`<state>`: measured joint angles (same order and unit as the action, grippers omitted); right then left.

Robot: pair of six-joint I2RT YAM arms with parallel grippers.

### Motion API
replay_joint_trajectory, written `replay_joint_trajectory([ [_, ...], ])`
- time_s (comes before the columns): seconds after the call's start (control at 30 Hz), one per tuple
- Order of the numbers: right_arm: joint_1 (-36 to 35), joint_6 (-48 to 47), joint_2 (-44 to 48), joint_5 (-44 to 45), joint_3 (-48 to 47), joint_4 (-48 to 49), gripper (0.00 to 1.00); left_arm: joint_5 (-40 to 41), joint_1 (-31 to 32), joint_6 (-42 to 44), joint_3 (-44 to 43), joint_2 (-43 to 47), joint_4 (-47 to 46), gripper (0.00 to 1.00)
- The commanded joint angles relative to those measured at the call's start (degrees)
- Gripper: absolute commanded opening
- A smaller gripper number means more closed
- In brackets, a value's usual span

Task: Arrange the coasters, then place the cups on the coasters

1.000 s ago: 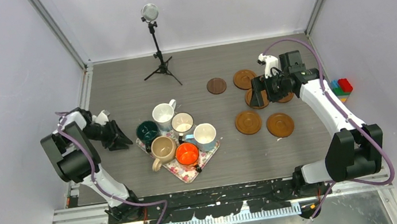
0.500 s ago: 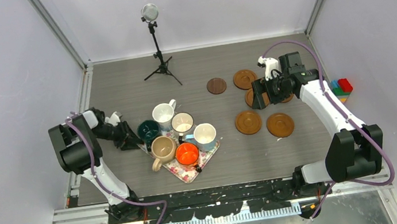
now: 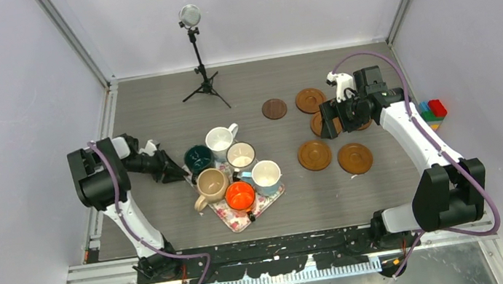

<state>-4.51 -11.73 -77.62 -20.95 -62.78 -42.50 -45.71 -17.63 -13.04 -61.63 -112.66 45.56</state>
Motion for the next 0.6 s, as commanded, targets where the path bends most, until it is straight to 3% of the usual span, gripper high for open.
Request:
replay_joint_trajectory([
  [0.0,-0.1,-0.7,1.0,1.2,0.1,0.1,0.9,0.5,3.8,-3.4,-3.1,-2.7,-11.0,0.22],
  [0.57,0.4,-0.4,-2.0,0.6,-0.9,0.5,0.9,2.9,14.0,-11.2,-20.3,-14.2,-13.7,0.24],
])
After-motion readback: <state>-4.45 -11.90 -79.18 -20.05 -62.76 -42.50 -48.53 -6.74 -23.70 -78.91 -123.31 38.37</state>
